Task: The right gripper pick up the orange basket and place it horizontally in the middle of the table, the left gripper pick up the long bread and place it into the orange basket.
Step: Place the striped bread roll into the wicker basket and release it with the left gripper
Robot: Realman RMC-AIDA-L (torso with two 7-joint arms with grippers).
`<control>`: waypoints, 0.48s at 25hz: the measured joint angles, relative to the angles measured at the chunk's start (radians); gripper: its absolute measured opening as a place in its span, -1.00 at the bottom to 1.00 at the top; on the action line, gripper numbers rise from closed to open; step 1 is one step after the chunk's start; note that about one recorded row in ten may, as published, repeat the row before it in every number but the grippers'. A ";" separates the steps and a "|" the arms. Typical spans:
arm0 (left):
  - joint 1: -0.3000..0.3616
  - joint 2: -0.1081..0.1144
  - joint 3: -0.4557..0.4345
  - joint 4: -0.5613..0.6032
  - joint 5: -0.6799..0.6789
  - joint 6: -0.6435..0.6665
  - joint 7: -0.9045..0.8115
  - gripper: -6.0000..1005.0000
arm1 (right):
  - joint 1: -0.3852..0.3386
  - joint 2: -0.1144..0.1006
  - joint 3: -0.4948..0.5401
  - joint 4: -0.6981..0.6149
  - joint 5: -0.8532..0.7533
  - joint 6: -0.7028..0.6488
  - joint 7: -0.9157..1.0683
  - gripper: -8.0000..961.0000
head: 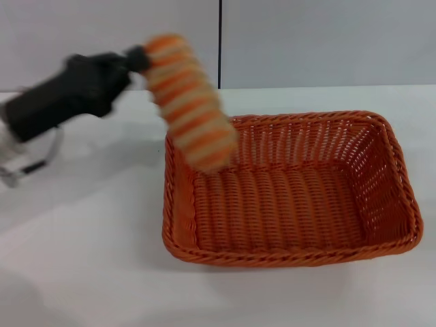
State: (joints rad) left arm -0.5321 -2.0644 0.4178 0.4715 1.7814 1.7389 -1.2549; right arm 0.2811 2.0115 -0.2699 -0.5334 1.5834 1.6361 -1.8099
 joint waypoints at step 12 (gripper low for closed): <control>-0.127 -0.009 0.258 -0.215 -0.005 -0.114 0.117 -0.95 | 0.018 0.000 -0.002 0.028 -0.005 -0.002 -0.023 0.24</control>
State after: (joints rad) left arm -0.6593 -2.0734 0.6760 0.2570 1.7766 1.6252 -1.1374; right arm 0.2990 2.0110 -0.2717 -0.5058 1.5781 1.6342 -1.8326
